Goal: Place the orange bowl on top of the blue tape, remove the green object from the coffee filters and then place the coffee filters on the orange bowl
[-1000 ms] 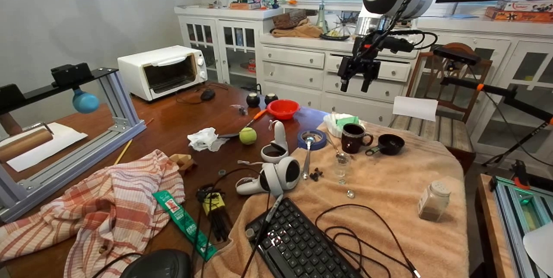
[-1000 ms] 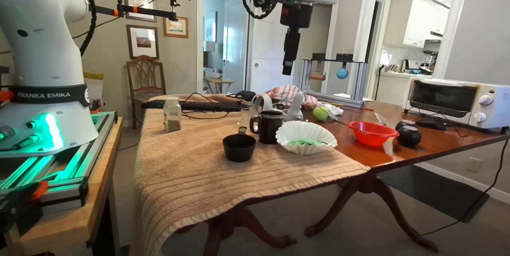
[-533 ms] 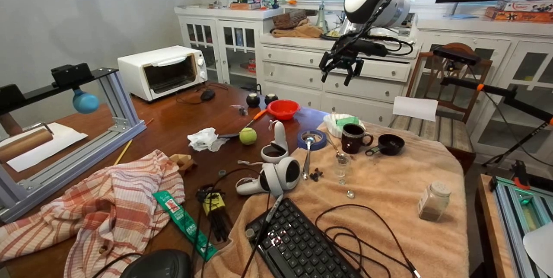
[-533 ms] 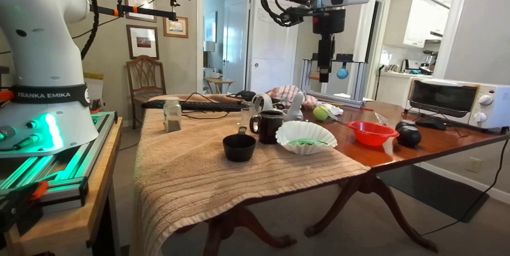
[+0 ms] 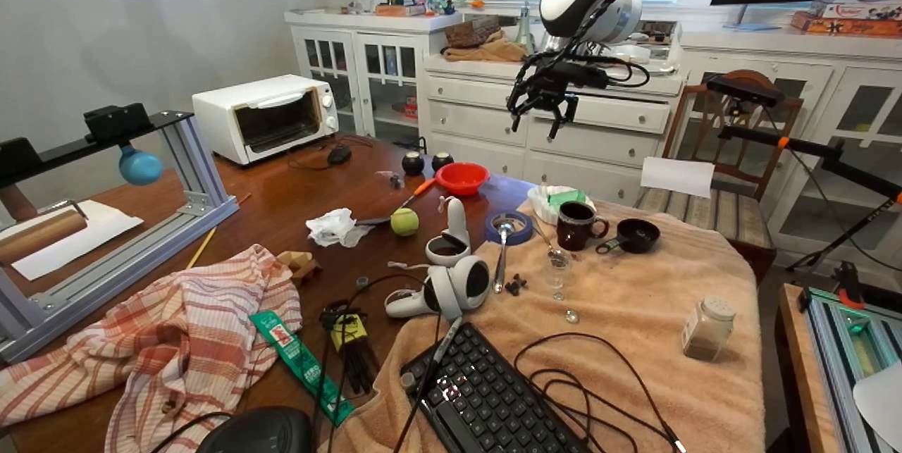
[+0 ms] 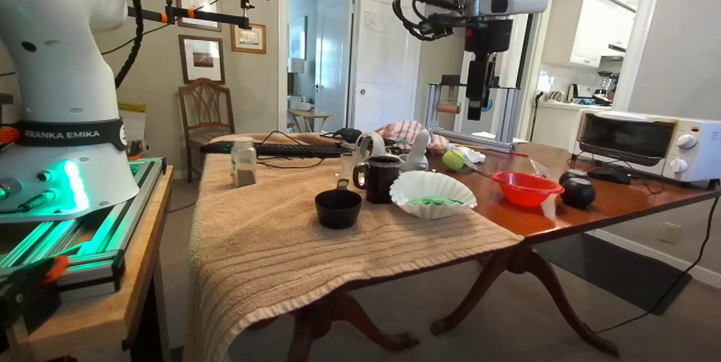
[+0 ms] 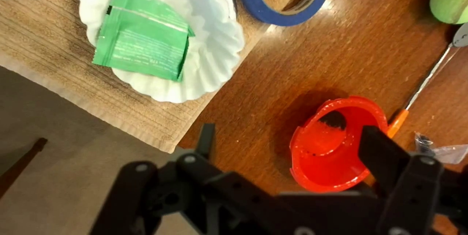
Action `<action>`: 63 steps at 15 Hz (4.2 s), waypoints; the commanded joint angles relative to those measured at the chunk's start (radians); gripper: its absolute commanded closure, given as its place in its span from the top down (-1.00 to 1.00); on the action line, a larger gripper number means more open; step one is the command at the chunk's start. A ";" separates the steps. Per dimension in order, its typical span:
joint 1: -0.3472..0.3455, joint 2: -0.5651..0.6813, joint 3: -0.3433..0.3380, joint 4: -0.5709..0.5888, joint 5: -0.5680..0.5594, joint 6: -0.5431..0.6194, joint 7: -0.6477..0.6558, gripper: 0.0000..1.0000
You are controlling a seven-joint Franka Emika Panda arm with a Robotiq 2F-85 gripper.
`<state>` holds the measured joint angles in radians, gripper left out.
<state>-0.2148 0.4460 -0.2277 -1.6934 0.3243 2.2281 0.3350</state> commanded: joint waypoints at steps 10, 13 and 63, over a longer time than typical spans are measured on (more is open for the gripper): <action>-0.084 0.452 0.053 0.575 0.005 -0.239 0.140 1.00; -0.068 0.420 0.041 0.514 -0.001 -0.213 0.125 1.00; -0.067 0.222 0.129 0.213 -0.029 -0.094 -0.207 -0.97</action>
<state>-0.2645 0.8182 -0.1283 -1.3303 0.3222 2.2276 0.2342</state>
